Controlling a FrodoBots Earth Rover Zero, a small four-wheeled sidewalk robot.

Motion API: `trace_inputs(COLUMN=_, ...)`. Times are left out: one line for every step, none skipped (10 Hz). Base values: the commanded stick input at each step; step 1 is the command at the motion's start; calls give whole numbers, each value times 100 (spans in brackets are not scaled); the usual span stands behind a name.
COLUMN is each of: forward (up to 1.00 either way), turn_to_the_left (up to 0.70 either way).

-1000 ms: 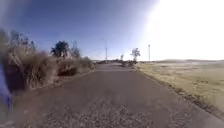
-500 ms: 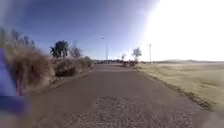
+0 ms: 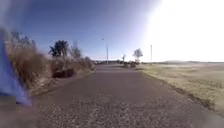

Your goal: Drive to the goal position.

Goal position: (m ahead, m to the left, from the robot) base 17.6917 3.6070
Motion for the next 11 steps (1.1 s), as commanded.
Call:
trace_inputs(forward=70, turn_to_the_left=0)
trace_inputs(forward=70, turn_to_the_left=0)
trace_inputs(forward=70, turn_to_the_left=0)
trace_inputs(forward=70, turn_to_the_left=0)
trace_inputs(forward=70, turn_to_the_left=0)
trace_inputs(forward=70, turn_to_the_left=0)
trace_inputs(forward=70, turn_to_the_left=0)
trace_inputs(forward=70, turn_to_the_left=0)
trace_inputs(forward=70, turn_to_the_left=0)
trace_inputs(forward=70, turn_to_the_left=0)
trace_inputs(forward=70, turn_to_the_left=0)
